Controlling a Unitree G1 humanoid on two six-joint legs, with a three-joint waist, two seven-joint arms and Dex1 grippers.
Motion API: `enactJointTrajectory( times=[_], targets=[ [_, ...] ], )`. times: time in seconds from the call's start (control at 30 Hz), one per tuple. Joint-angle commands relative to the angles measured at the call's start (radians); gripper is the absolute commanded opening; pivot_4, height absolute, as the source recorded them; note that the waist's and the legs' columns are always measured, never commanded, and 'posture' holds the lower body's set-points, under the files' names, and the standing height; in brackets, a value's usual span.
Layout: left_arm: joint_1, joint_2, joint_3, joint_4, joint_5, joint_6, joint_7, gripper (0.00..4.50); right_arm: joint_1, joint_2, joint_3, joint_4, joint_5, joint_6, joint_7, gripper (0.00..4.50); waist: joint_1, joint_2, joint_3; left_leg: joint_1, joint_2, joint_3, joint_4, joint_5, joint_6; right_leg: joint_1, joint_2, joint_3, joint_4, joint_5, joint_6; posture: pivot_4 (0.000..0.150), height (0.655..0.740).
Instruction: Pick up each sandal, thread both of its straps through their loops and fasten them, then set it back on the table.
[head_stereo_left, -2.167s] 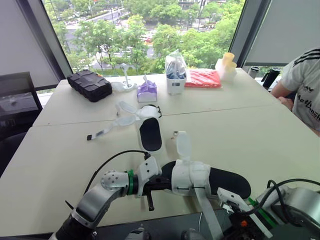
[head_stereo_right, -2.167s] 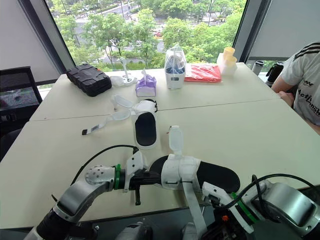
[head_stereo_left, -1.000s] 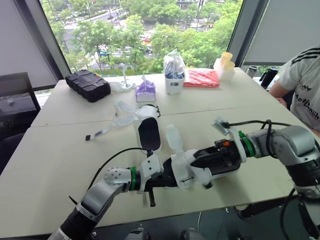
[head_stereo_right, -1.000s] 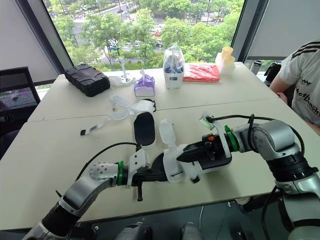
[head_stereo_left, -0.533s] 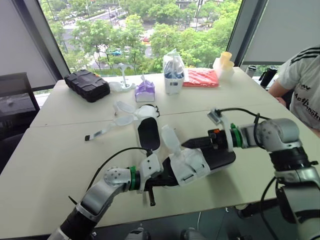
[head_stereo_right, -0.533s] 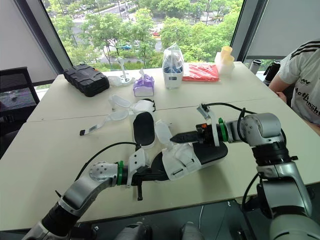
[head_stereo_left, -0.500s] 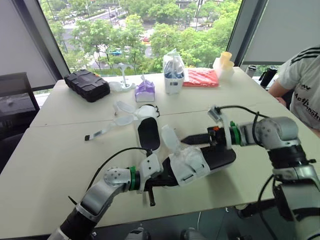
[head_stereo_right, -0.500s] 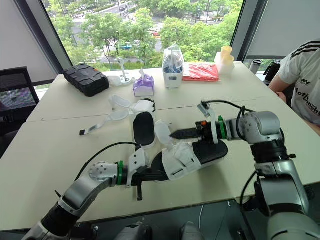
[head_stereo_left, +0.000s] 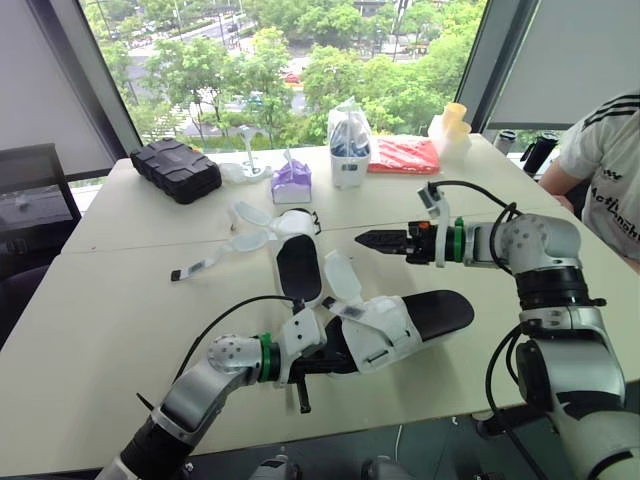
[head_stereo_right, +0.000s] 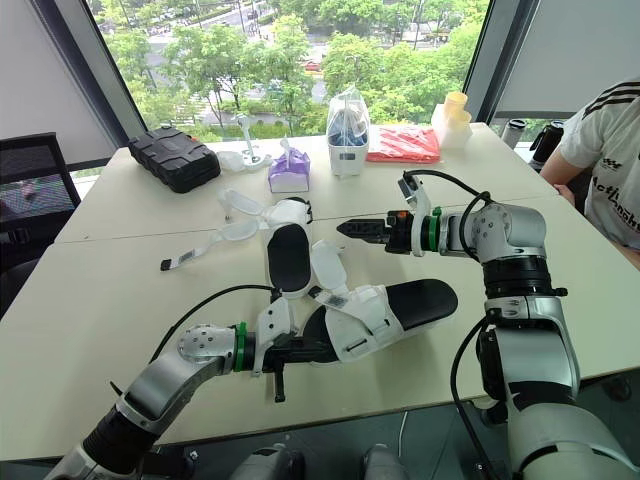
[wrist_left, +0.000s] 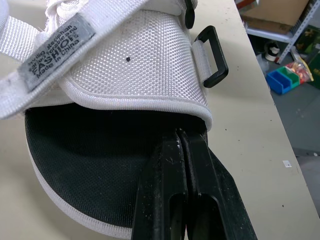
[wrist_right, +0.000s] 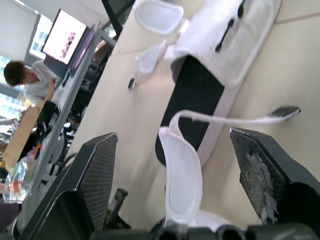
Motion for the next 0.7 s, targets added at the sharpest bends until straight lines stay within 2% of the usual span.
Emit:
enactJointTrajectory(
  times=[0.03,0.17,0.33,0.47,0.7],
  targets=[
    [0.019,0.011,0.000,0.001,0.016,0.020,0.007,0.00,0.028,-0.060,0.051,-0.151,0.031,-0.001,0.117,3.85,0.000,0.000,0.000,0.000,0.000,0.000,0.000,0.000,0.000,0.000,0.000,0.000,0.000,0.000,0.000,0.150,0.7400],
    [0.020,0.013,-0.003,-0.001,0.016,0.018,0.006,0.00,0.143,-0.223,0.227,-0.409,-0.008,-0.107,0.315,3.85,0.001,0.000,0.000,-0.001,0.000,0.000,0.000,0.000,0.000,0.000,0.000,-0.001,0.000,0.000,0.000,0.150,0.7400],
    [0.021,0.012,-0.004,-0.001,0.015,0.020,0.007,0.00,0.176,-0.310,0.319,-0.500,-0.053,-0.196,0.422,3.85,-0.004,0.000,0.000,-0.001,0.000,0.001,0.002,0.000,0.000,0.000,0.000,-0.001,0.000,-0.001,0.000,0.150,0.7400],
    [0.021,0.008,-0.005,-0.001,0.015,0.020,0.007,0.00,0.183,-0.317,0.384,-0.527,-0.118,-0.264,0.447,3.85,-0.001,0.000,0.000,0.000,0.000,0.001,0.002,0.000,0.000,0.000,0.001,-0.001,0.000,0.000,0.000,0.150,0.7400],
    [0.023,0.003,-0.005,-0.003,0.016,0.021,0.012,0.00,0.149,-0.280,0.469,-0.453,-0.216,-0.339,0.484,3.85,0.000,0.000,0.000,0.000,0.000,0.001,0.002,0.000,0.000,0.000,0.000,-0.001,0.000,0.000,0.000,0.150,0.7400]
  ],
)
